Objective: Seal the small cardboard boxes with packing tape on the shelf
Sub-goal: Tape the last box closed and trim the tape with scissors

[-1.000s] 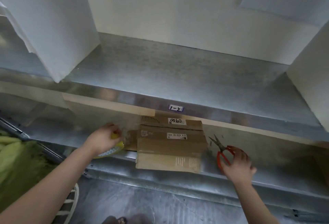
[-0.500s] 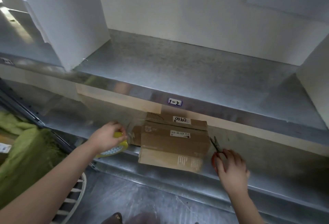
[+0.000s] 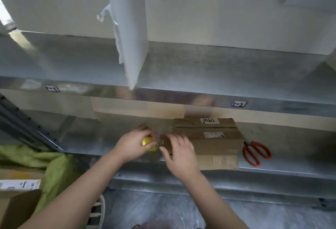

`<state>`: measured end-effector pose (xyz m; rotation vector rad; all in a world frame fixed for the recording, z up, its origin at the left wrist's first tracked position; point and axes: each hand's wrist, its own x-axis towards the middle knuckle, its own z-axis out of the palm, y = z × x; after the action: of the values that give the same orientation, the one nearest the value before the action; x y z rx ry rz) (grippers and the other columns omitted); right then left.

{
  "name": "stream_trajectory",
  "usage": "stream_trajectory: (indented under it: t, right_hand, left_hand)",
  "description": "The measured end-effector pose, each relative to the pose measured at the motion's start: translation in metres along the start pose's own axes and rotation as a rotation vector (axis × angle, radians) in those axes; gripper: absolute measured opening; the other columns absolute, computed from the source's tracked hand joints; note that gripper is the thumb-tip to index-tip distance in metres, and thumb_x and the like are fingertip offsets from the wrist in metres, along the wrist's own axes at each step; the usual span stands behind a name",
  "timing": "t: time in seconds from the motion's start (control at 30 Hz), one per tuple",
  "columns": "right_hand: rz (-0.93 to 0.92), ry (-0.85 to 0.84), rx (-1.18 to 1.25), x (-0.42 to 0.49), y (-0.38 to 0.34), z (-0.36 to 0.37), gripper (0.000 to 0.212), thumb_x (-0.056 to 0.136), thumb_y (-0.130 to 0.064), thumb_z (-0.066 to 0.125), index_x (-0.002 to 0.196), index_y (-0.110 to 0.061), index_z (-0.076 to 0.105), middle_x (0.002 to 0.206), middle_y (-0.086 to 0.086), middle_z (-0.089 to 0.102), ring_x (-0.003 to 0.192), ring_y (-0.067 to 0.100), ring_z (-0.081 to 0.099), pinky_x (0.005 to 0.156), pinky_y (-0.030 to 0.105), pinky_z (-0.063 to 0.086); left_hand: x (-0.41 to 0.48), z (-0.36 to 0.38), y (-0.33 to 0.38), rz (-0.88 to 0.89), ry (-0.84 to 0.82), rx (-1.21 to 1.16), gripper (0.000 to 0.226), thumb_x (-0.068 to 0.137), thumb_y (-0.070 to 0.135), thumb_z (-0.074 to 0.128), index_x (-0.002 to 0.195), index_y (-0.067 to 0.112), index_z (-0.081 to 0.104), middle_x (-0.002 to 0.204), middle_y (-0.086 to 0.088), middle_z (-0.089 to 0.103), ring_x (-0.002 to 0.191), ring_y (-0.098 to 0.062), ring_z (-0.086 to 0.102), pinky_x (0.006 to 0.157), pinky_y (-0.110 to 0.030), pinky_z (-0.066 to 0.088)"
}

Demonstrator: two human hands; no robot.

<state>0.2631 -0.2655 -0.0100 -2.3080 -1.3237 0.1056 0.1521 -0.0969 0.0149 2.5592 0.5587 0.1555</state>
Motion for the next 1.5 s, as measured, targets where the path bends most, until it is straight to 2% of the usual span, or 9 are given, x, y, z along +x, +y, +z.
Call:
stream_trajectory:
  t: [0.13, 0.3, 0.43, 0.6, 0.83, 0.97, 1.13, 1.3, 1.5]
  right_hand:
    - [0.14, -0.113, 0.216, 0.022, -0.031, 0.026, 0.031, 0.09, -0.041, 0.06, 0.114, -0.022, 0.065, 0.112, -0.003, 0.067, 0.104, 0.016, 0.059, 0.086, 0.026, 0.046]
    - [0.275, -0.029, 0.407, 0.025, -0.05, 0.044, 0.012, 0.085, -0.023, 0.07, 0.079, -0.027, 0.06, 0.066, -0.014, 0.059, 0.059, -0.002, 0.054, 0.058, 0.012, 0.037]
    - [0.354, -0.039, 0.49, 0.038, -0.052, 0.051, 0.014, 0.086, -0.02, 0.071, 0.079, -0.024, 0.06, 0.069, -0.009, 0.062, 0.065, 0.007, 0.057, 0.062, 0.017, 0.041]
    - [0.218, -0.238, 0.342, 0.045, -0.059, 0.058, 0.013, 0.09, -0.028, 0.066, 0.085, -0.016, 0.064, 0.091, 0.001, 0.067, 0.086, 0.016, 0.059, 0.079, 0.032, 0.045]
    - [0.51, -0.263, 0.624, 0.034, -0.069, 0.09, 0.022, 0.089, -0.019, 0.066, 0.072, -0.026, 0.056, 0.066, -0.01, 0.058, 0.063, -0.002, 0.054, 0.06, 0.013, 0.04]
    - [0.734, -0.329, 0.604, 0.046, -0.052, 0.104, 0.019, 0.091, -0.017, 0.065, 0.073, -0.022, 0.06, 0.07, -0.008, 0.064, 0.061, 0.003, 0.06, 0.055, 0.015, 0.045]
    - [0.686, -0.293, 0.352, 0.047, -0.04, 0.121, 0.016, 0.083, -0.034, 0.071, 0.082, -0.028, 0.056, 0.075, -0.01, 0.061, 0.077, 0.012, 0.061, 0.069, 0.025, 0.044]
    - [0.618, -0.211, 0.191, 0.041, -0.037, 0.131, 0.033, 0.083, -0.043, 0.071, 0.099, -0.025, 0.048, 0.103, -0.007, 0.05, 0.086, 0.018, 0.057, 0.066, 0.028, 0.038]
    - [0.253, -0.059, -0.024, 0.029, -0.05, 0.099, 0.038, 0.089, -0.037, 0.061, 0.124, -0.022, 0.055, 0.124, -0.001, 0.055, 0.108, 0.022, 0.057, 0.08, 0.032, 0.05]
  left_hand:
    - [-0.011, -0.008, -0.023, 0.035, 0.028, 0.027, 0.016, 0.086, 0.045, 0.063, 0.094, 0.031, 0.061, 0.1, 0.016, 0.047, 0.093, -0.012, 0.056, 0.073, -0.031, 0.048]
    - [-0.018, -0.016, -0.046, 0.117, -0.071, -0.07, 0.031, 0.088, 0.046, 0.063, 0.11, 0.024, 0.06, 0.112, 0.004, 0.049, 0.104, -0.014, 0.053, 0.091, -0.031, 0.045]
    - [-0.024, -0.017, -0.069, 0.159, -0.226, -0.136, 0.056, 0.087, 0.028, 0.069, 0.137, 0.017, 0.046, 0.135, 0.0, 0.041, 0.126, -0.01, 0.04, 0.106, -0.01, 0.023]
    - [-0.02, -0.012, -0.1, 0.014, -0.147, 0.009, 0.08, 0.078, 0.028, 0.078, 0.146, 0.025, 0.036, 0.146, 0.0, 0.043, 0.133, -0.019, 0.042, 0.108, -0.029, 0.034]
    - [-0.004, 0.007, -0.129, -0.073, -0.213, 0.131, 0.089, 0.077, 0.047, 0.074, 0.15, 0.021, 0.031, 0.155, -0.005, 0.032, 0.14, -0.022, 0.033, 0.109, -0.026, 0.028]
    - [-0.01, 0.02, -0.132, 0.003, -0.241, 0.208, 0.087, 0.07, 0.045, 0.08, 0.143, 0.014, 0.044, 0.146, -0.014, 0.039, 0.132, -0.032, 0.042, 0.108, -0.035, 0.035]
    - [-0.016, 0.026, -0.127, 0.076, -0.156, 0.432, 0.085, 0.033, 0.059, 0.091, 0.107, 0.022, 0.072, 0.111, -0.008, 0.067, 0.093, -0.034, 0.068, 0.074, -0.043, 0.058]
    - [-0.011, 0.031, -0.135, -0.004, -0.26, 0.382, 0.079, 0.08, 0.06, 0.064, 0.146, 0.028, 0.034, 0.156, -0.001, 0.023, 0.144, -0.032, 0.019, 0.114, -0.048, 0.023]
    - [-0.007, 0.028, -0.116, 0.096, -0.146, 0.368, 0.081, 0.087, 0.077, 0.022, 0.152, 0.029, 0.021, 0.163, 0.007, 0.002, 0.149, -0.019, -0.007, 0.117, -0.036, -0.01]
